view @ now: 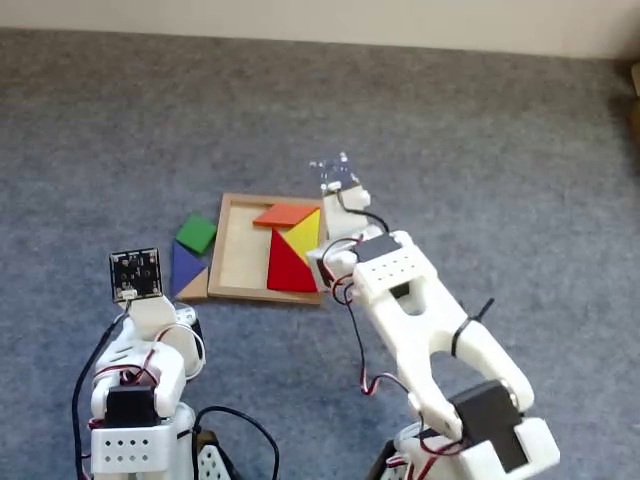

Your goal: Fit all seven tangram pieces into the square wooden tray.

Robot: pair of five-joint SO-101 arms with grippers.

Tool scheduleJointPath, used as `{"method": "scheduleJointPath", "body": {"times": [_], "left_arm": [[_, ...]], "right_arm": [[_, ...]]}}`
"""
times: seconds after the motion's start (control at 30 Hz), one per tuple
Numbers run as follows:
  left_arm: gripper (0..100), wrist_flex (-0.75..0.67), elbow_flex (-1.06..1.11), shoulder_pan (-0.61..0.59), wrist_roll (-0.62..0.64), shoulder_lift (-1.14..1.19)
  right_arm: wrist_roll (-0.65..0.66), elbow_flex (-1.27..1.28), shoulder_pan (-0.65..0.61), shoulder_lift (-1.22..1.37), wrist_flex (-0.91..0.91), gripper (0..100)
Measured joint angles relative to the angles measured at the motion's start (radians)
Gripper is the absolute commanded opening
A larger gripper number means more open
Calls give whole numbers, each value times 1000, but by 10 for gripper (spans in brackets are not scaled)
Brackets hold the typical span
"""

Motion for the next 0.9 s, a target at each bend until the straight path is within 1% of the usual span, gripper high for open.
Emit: {"method": "scheduleJointPath", "body": {"times": [0.13,0.27,0.7,0.9], "left_arm": [[5,0,0,0,0,0],[5,0,0,0,0,0],[5,0,0,0,0,0],[5,0,0,0,0,0]], "right_arm": [[0,0,-2,26,68,5],[0,0,-51,26,107,5],[0,0,-207,26,117,5],[0,0,-224,26,117,5]]}}
